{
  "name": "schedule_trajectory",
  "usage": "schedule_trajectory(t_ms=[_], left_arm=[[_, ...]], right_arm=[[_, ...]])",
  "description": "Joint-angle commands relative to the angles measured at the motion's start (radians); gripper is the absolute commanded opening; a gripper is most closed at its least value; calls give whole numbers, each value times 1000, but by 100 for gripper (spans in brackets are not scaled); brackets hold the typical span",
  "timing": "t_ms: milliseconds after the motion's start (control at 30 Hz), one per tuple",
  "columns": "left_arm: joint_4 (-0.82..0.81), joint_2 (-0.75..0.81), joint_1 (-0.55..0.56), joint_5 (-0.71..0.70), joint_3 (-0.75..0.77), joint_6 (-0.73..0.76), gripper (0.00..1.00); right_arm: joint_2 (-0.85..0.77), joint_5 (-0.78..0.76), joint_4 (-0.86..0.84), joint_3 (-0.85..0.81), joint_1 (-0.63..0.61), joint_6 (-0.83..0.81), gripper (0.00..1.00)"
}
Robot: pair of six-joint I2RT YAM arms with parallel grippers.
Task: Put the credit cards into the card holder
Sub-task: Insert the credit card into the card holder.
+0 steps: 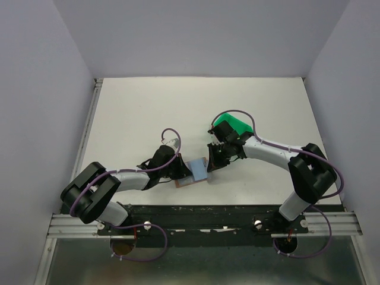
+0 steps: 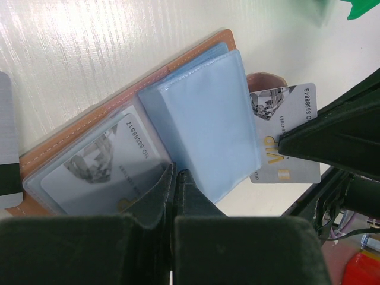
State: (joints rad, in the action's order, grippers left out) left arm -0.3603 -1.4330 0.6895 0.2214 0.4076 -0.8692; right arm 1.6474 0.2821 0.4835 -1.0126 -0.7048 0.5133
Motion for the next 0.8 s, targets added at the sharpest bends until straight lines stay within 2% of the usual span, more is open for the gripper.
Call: schedule_trajectory(t_ms=[0, 233, 533, 767], left_arm=[[-3, -14, 5, 19, -18, -2, 0], [-5, -15, 4, 19, -18, -4, 0], [-5, -17, 5, 22, -18, -2, 0], [-3, -21, 7, 24, -13, -1, 0]], right_arm=[[25, 55, -34, 11, 2, 2, 0], [6, 55, -43, 12, 2, 4, 0], [-55, -167, 69, -4, 1, -6, 0], [-86, -64, 32, -4, 1, -25, 0]])
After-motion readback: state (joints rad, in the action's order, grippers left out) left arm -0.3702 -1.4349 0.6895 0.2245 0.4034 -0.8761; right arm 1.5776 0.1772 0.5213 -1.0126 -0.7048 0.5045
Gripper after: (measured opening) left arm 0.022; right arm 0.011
